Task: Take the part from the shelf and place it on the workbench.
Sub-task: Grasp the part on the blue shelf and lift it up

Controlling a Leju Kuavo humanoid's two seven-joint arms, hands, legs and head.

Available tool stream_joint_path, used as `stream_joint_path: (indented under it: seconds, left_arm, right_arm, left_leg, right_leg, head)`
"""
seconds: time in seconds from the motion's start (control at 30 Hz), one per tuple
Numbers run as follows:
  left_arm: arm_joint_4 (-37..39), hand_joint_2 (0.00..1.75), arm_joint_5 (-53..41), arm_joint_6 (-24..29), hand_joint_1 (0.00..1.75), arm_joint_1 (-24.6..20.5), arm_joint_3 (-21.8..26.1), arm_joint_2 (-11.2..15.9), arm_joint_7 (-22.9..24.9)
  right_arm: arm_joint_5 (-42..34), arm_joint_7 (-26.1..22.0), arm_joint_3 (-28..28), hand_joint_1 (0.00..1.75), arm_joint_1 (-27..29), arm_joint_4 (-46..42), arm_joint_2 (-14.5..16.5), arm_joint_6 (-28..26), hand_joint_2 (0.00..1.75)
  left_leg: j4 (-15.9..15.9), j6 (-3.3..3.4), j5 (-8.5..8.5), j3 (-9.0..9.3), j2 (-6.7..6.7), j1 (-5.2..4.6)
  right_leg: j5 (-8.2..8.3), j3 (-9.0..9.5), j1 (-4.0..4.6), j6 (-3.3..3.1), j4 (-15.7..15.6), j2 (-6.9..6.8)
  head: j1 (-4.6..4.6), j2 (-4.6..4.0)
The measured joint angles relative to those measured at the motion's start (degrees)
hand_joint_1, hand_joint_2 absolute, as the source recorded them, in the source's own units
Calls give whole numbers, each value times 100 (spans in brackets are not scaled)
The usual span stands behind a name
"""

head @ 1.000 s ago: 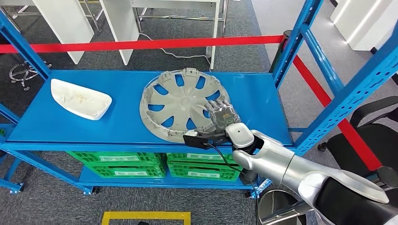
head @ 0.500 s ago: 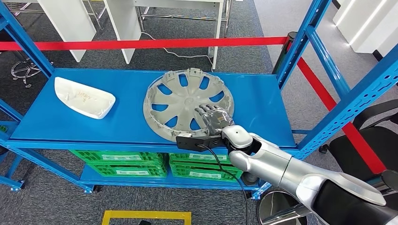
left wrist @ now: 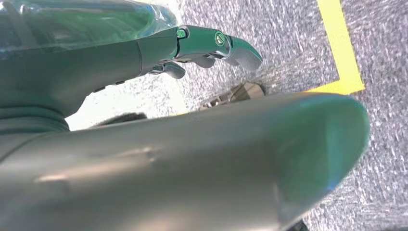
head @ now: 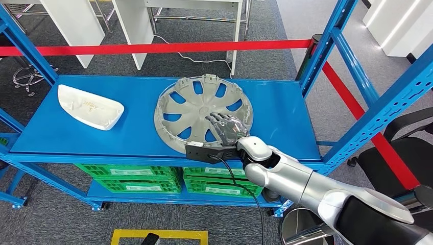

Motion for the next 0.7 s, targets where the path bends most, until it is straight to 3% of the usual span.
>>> stream_joint_path:
  seconds: [0.7]
  left_arm:
    - [-337, 0, -529, 99, 0, -111, 194, 293, 199]
  right_arm:
    - [-387, -55, -208, 0, 216, 342, 25, 4, 175]
  left_leg:
    - [-2, -1, 0, 0, 0, 0]
  right_leg:
    - [0, -1, 0, 0, 0, 0]
  head:
    - [0, 0]
